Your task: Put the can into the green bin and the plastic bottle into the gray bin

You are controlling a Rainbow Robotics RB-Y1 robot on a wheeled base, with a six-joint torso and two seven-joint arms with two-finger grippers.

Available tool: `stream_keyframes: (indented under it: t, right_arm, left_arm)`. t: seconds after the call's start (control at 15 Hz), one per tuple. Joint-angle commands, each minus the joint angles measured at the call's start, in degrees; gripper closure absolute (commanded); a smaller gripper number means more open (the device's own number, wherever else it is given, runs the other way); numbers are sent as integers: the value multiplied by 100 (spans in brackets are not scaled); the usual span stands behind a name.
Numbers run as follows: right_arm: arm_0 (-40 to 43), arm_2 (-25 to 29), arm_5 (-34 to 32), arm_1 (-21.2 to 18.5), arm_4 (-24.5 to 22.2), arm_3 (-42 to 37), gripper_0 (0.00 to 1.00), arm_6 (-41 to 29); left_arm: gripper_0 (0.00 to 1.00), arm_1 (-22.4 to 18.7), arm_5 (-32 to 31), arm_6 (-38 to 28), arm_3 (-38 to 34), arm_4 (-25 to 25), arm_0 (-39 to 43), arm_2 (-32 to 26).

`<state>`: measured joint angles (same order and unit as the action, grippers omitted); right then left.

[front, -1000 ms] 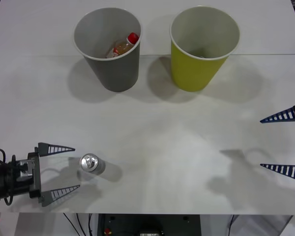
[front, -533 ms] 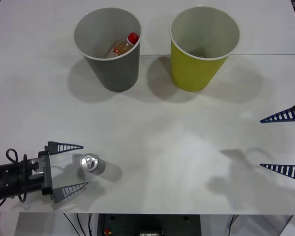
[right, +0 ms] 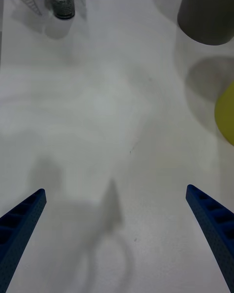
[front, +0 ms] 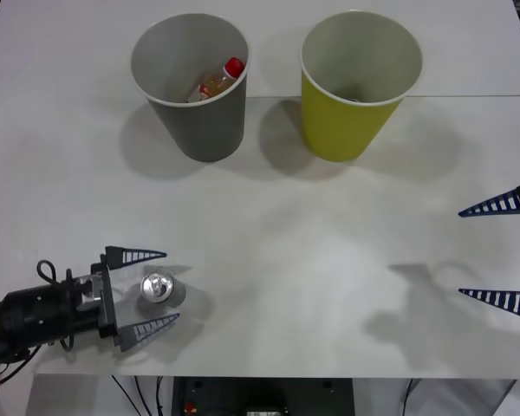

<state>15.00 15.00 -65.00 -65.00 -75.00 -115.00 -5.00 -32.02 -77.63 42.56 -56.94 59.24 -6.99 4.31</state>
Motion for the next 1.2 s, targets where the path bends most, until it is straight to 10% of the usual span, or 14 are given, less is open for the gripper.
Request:
stream_keyframes:
  t: [0.07, 0.33, 0.53, 0.67, 1.2]
  right_arm:
    - [0, 0, 0, 0, 0, 0, 0, 0]
    - [0, 0, 0, 0, 0, 0, 0, 0]
    - [0, 0, 0, 0, 0, 0, 0, 0]
    - [0, 0, 0, 0, 0, 0, 0, 0]
    - [0, 0, 0, 0, 0, 0, 0, 0]
  left_arm:
    - [0, 170, 73, -20, 7, 79, -66, -9]
    - [0, 345, 178, -28, -1, 185, -136, -9]
    - [76, 407, 178, -99, -1, 237, -136, -9]
    - [96, 407, 187, -195, -1, 281, -136, -9]
    - [100, 275, 178, -907, -318, 273, -101, -71]
